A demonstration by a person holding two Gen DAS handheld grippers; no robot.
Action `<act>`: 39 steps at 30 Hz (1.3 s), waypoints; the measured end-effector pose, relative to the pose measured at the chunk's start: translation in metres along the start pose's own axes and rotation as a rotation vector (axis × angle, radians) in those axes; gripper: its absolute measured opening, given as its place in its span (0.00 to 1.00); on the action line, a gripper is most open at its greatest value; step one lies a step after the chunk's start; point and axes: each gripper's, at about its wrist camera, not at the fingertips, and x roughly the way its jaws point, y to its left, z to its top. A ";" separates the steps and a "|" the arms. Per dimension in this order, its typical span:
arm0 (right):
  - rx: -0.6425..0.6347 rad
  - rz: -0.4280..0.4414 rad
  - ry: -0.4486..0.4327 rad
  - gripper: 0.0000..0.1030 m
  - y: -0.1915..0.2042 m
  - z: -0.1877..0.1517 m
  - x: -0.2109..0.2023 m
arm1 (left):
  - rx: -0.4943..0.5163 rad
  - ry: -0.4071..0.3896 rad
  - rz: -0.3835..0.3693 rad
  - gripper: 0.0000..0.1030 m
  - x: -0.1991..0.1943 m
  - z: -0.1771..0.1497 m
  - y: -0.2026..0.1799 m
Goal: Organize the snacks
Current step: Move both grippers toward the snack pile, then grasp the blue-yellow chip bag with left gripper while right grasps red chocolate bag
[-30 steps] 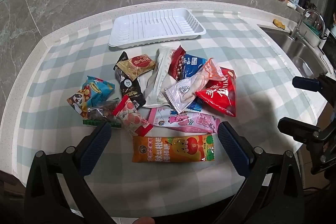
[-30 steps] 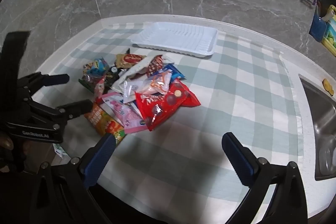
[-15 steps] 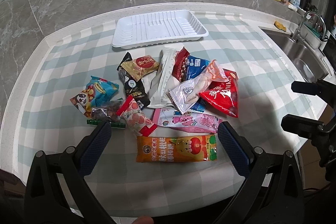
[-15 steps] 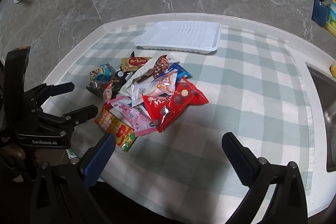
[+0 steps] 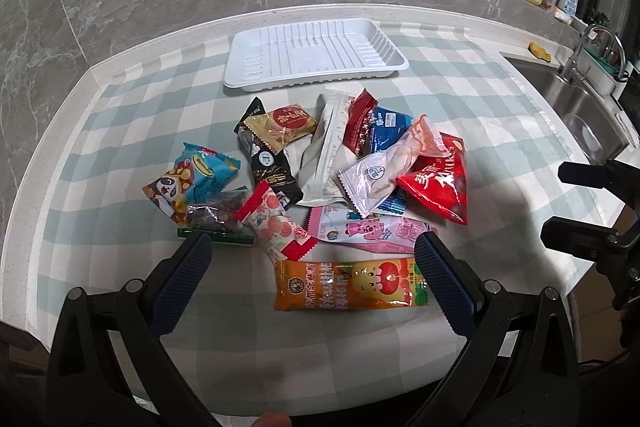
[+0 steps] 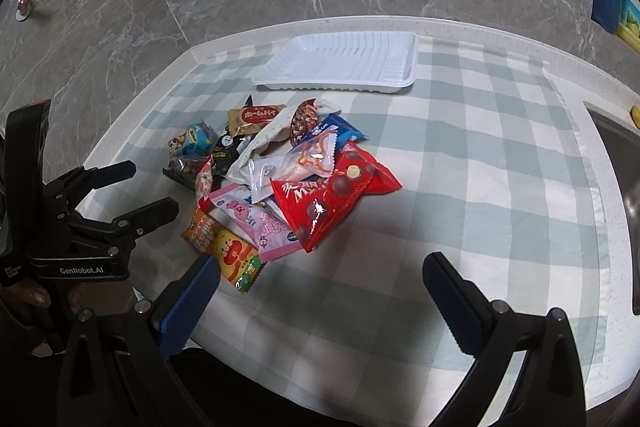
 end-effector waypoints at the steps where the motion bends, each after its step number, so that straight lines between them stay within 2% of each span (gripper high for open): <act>1: 0.002 0.000 0.002 1.00 0.000 0.000 0.001 | 0.000 0.000 0.001 1.00 0.000 0.000 0.000; 27: 0.047 0.009 0.035 1.00 0.000 0.009 0.020 | -0.009 0.014 0.028 1.00 0.013 0.003 0.018; 39: 0.107 0.030 0.064 1.00 -0.005 0.018 0.039 | -0.025 0.026 0.069 1.00 0.031 0.012 0.051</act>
